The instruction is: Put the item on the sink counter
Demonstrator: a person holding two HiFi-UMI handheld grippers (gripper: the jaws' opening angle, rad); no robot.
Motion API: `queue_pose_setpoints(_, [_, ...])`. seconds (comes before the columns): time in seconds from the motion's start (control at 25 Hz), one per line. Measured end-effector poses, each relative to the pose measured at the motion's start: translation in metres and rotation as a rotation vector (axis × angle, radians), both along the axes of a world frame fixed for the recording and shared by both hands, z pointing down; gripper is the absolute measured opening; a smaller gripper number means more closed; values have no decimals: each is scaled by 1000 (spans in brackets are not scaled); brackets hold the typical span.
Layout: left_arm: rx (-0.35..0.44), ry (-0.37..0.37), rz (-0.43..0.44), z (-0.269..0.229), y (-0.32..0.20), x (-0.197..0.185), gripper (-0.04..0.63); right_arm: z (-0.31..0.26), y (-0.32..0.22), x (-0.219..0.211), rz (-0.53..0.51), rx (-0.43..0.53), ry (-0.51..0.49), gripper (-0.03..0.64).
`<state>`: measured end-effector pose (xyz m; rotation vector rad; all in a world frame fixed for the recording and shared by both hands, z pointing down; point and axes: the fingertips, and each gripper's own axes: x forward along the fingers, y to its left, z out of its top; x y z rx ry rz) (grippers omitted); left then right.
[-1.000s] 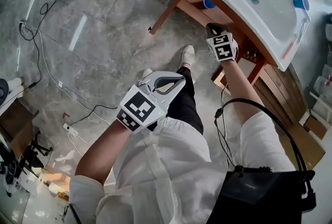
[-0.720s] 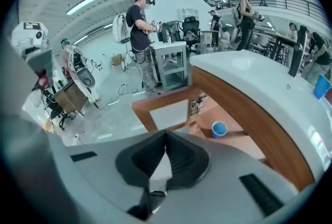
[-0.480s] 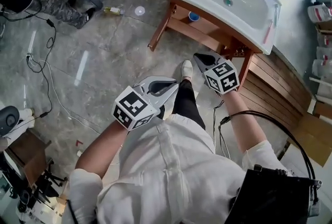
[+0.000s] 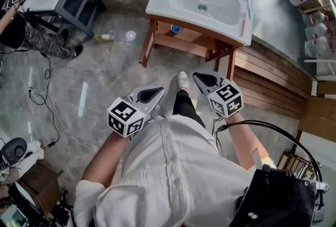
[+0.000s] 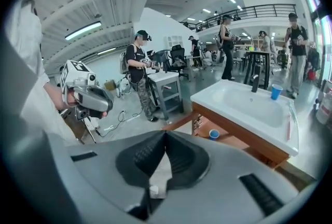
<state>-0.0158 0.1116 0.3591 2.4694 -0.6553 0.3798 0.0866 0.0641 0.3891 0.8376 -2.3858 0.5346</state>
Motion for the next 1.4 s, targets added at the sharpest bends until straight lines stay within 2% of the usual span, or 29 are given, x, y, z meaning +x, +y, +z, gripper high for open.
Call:
queue_pose_setpoints(0.16, [7, -15, 14, -7, -9, 10, 6, -15, -2, 15, 14, 20, -20, 5])
queue_pose_setpoints(0.4, [16, -18, 5, -23, -50, 42, 6, -31, -34, 43, 29, 47, -44, 5])
queue_pose_setpoints(0.64, [33, -29, 24, -34, -93, 72, 5, -36, -86, 83, 83, 76, -53, 5])
queue_pose_setpoints(0.84, [25, -62, 39, -33, -127, 95, 5, -28, -143, 139, 181, 94, -43, 6])
queue_pose_setpoints(1.12, [18, -79, 28, -33, -168, 139, 6, -2, -222, 244, 317, 130, 58, 6])
queue_pose_setpoints(1.32, [19, -89, 7, -32, -195, 161, 5, 51, -260, 311, 400, 79, 173, 8])
queue_pose_setpoints(1.36, [17, -91, 3, -32, -201, 165, 6, 63, -266, 323, 417, 64, 193, 27])
queue_pose_setpoints(1.4, [16, -93, -1, -32, -207, 168, 5, 75, -272, 333, 433, 46, 208, 83])
